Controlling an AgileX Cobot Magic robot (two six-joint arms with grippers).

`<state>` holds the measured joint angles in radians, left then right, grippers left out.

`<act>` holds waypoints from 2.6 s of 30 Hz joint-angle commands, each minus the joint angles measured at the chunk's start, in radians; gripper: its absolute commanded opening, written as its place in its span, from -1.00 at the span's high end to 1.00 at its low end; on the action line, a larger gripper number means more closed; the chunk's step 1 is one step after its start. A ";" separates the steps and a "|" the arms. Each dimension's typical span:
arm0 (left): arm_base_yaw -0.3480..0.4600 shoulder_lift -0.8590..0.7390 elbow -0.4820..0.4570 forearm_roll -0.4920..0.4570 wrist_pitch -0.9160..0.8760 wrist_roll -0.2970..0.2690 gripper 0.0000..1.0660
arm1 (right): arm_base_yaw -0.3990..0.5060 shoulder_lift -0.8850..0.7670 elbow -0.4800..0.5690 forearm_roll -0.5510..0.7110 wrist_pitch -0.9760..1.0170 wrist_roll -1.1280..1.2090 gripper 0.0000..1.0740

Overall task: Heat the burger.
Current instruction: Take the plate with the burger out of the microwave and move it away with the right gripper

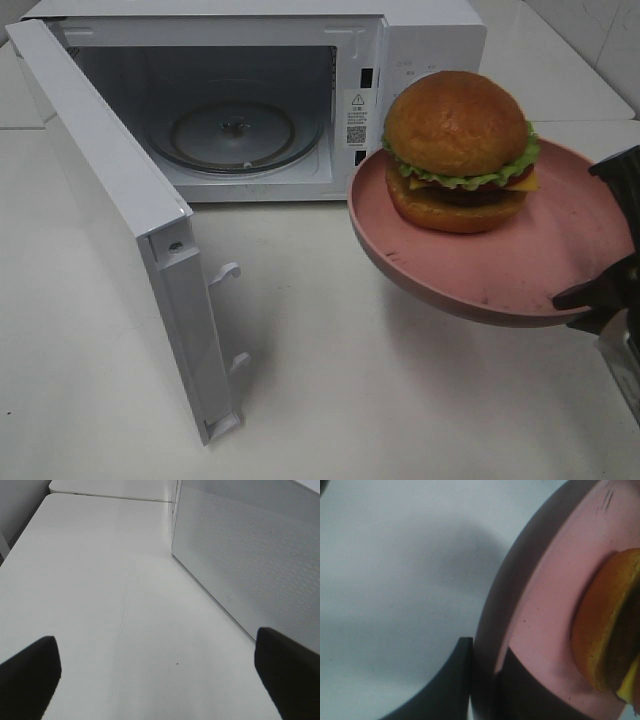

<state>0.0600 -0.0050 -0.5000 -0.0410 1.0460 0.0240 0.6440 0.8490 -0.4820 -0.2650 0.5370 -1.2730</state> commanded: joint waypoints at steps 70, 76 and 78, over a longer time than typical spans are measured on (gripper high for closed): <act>0.002 -0.019 0.003 -0.002 -0.009 -0.003 -0.83 | -0.019 0.583 -0.084 -0.592 0.491 2.124 0.94; 0.002 -0.019 0.003 -0.002 -0.009 -0.003 -0.83 | -0.087 0.681 -0.121 -0.597 0.488 2.202 0.92; 0.002 -0.019 0.003 -0.002 -0.009 -0.003 -0.83 | -0.102 0.707 -0.127 -0.609 0.487 2.202 0.92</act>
<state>0.0600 -0.0050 -0.5000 -0.0410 1.0460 0.0240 0.5570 1.5380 -0.6000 -0.8000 0.9720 0.9220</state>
